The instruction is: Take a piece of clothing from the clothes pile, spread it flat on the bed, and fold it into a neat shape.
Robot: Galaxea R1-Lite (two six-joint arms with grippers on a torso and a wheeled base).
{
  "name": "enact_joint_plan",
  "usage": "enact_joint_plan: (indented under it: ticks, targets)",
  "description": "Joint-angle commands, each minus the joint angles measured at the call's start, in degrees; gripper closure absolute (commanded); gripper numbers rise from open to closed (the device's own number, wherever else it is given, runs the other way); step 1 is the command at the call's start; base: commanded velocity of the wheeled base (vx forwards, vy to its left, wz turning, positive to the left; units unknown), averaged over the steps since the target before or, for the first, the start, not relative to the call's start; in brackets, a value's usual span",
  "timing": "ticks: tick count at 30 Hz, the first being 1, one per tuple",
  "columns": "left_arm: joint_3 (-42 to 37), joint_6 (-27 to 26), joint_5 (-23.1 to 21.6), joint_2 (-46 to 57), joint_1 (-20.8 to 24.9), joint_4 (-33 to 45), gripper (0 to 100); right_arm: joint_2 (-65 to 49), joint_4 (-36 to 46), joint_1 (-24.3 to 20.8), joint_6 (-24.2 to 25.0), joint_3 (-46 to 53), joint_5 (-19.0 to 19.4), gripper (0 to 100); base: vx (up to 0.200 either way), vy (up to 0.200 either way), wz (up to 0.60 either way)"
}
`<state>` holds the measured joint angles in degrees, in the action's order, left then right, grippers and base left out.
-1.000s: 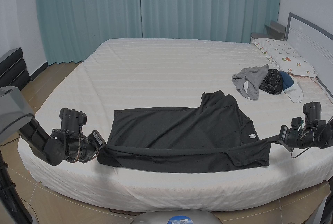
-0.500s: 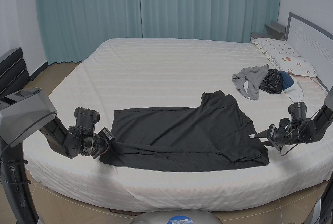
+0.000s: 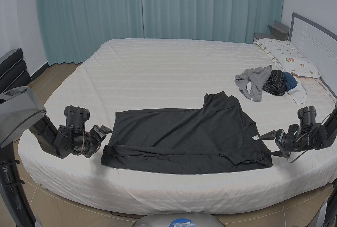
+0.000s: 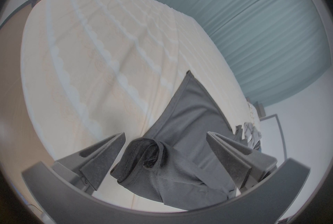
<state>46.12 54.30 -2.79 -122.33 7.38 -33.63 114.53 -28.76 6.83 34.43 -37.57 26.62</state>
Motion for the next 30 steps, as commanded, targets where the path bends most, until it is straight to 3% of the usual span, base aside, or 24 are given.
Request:
enact_joint_plan:
  ticks: [1,4,11,20,30]
  targets:
    - [-3.05,2.13,-2.13,6.05,-2.45,-0.38,0,-6.16,-1.48,0.47,0.55,6.02,0.89,0,0.0,0.0,0.0]
    - [-4.19,2.22,-4.5,6.76,-2.54,-0.29,0,-5.55,-5.26,0.29,0.55,8.3,1.06,0,0.133,0.0,0.0]
    - [-5.16,2.48,-4.85,6.67,-2.28,-0.12,0,-2.65,-11.5,-0.06,0.64,10.76,0.97,0,0.2,0.0,0.0]
    - [-6.74,7.05,-4.85,7.72,-0.43,0.15,0,-2.38,-11.5,-0.15,0.64,11.38,1.06,0,0.0,0.0,0.0]
    - [-11.75,6.61,-4.68,12.65,4.75,0.24,0,-3.0,-11.5,-0.15,0.64,11.91,1.06,0,0.0,-0.18,0.0]
